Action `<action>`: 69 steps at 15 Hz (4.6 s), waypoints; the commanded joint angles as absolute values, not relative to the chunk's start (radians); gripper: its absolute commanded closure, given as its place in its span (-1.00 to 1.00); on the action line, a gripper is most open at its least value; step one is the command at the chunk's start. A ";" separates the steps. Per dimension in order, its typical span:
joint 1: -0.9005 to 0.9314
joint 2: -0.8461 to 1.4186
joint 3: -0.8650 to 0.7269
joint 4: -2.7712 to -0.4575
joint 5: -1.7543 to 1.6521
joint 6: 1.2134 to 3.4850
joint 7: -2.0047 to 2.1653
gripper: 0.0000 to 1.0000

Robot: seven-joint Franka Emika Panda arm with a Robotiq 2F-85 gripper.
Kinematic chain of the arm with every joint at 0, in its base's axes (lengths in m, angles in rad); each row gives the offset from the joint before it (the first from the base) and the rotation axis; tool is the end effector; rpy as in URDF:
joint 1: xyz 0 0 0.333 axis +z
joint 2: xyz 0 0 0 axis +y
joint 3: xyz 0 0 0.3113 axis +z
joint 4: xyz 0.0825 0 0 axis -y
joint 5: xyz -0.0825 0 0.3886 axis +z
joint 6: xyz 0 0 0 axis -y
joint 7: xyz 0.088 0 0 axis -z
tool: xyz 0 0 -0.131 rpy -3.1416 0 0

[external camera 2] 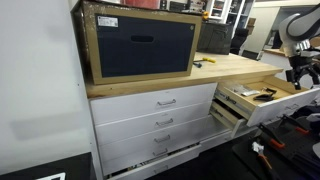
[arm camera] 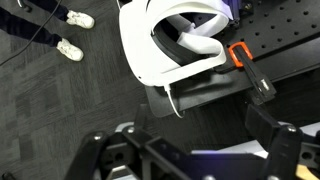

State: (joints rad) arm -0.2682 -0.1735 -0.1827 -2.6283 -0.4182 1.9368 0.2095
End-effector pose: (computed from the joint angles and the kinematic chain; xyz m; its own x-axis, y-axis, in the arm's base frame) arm 0.3052 -0.1848 0.2511 0.7880 -0.4163 -0.4537 -0.2857 -0.8999 0.3294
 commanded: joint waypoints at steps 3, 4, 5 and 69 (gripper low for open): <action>-0.262 -0.174 -0.188 -2.627 -0.418 1.935 0.210 -1.00; -0.262 -0.173 -0.188 -2.627 -0.418 1.935 0.210 -1.00; -0.262 -0.173 -0.188 -2.627 -0.418 1.935 0.210 -1.00; -0.340 0.309 -0.410 -2.610 -0.677 3.163 -0.106 0.99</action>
